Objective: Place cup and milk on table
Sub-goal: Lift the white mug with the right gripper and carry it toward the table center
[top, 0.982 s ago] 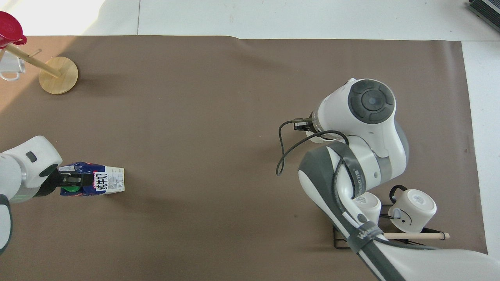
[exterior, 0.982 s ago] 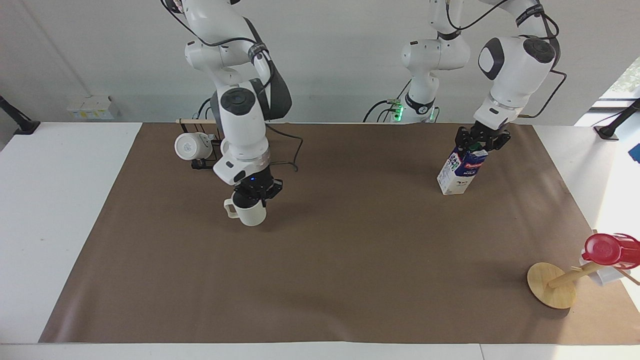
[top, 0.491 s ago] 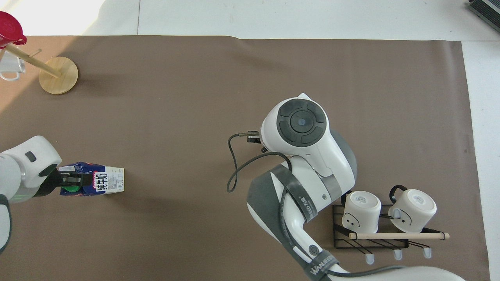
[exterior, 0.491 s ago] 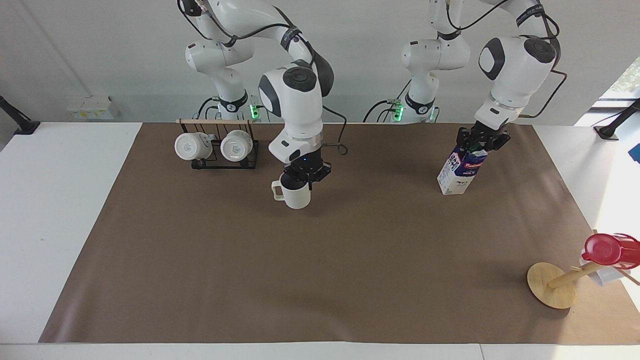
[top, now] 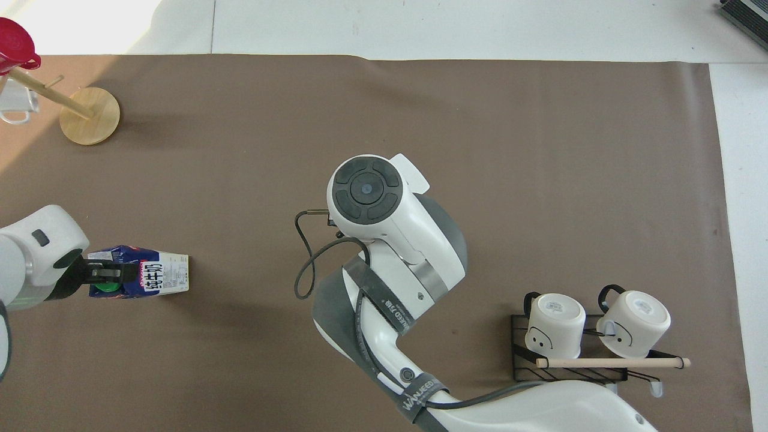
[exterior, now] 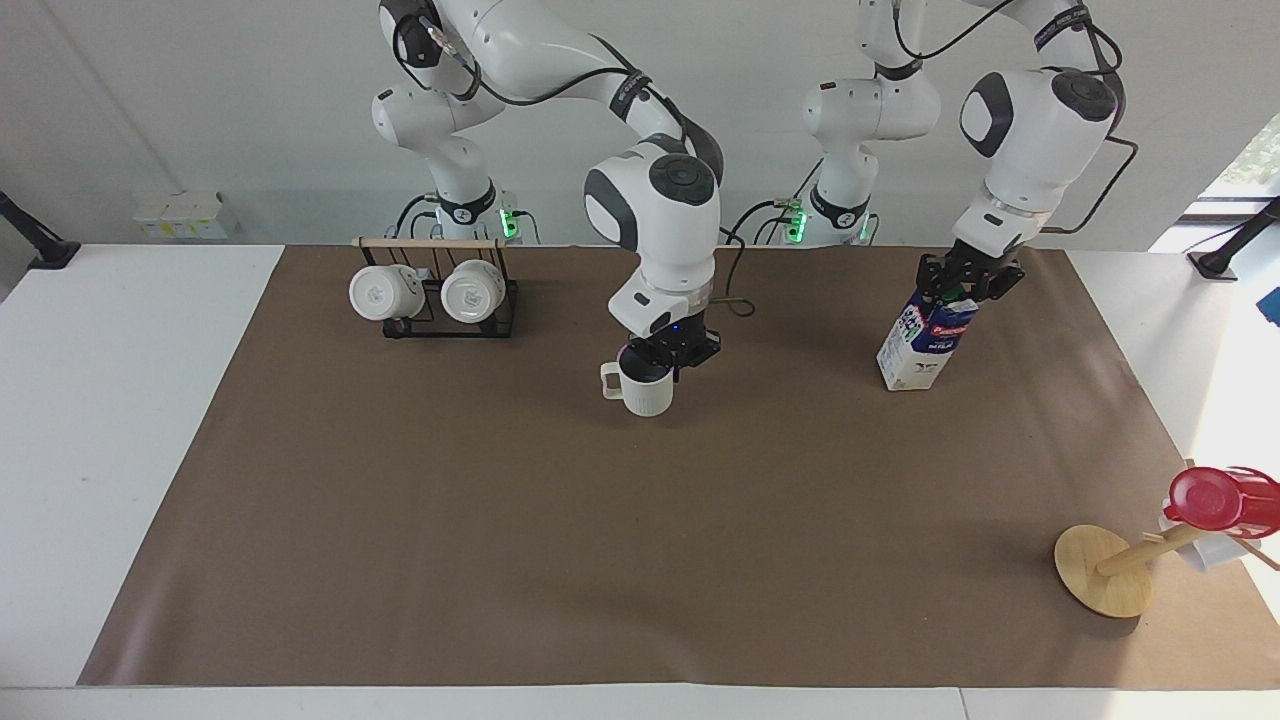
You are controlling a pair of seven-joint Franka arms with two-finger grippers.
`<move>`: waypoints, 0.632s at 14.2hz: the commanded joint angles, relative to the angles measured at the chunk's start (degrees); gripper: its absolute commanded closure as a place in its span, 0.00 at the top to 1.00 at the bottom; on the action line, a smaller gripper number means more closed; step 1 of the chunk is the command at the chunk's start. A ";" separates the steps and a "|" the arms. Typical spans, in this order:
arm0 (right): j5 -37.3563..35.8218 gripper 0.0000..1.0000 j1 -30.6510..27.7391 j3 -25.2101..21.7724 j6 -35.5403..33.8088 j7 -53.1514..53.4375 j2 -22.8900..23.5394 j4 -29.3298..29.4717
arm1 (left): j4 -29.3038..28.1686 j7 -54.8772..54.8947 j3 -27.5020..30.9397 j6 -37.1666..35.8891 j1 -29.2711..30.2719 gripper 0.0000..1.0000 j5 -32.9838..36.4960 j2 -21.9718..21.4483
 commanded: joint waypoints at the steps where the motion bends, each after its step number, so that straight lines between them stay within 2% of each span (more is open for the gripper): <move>1: -1.14 0.00 1.27 0.01 -1.80 3.62 3.07 3.94 | 3.26 -2.14 0.20 -3.23 -0.30 0.54 1.00 0.27; 4: -1.41 0.00 3.46 -0.08 -0.84 8.28 5.53 4.03 | 4.76 -3.38 0.20 -4.47 -0.83 0.54 1.00 0.27; 9: -1.85 0.00 3.64 -0.08 1.36 8.64 5.98 3.50 | 10.03 -9.35 0.02 -9.64 -3.55 0.52 1.00 0.36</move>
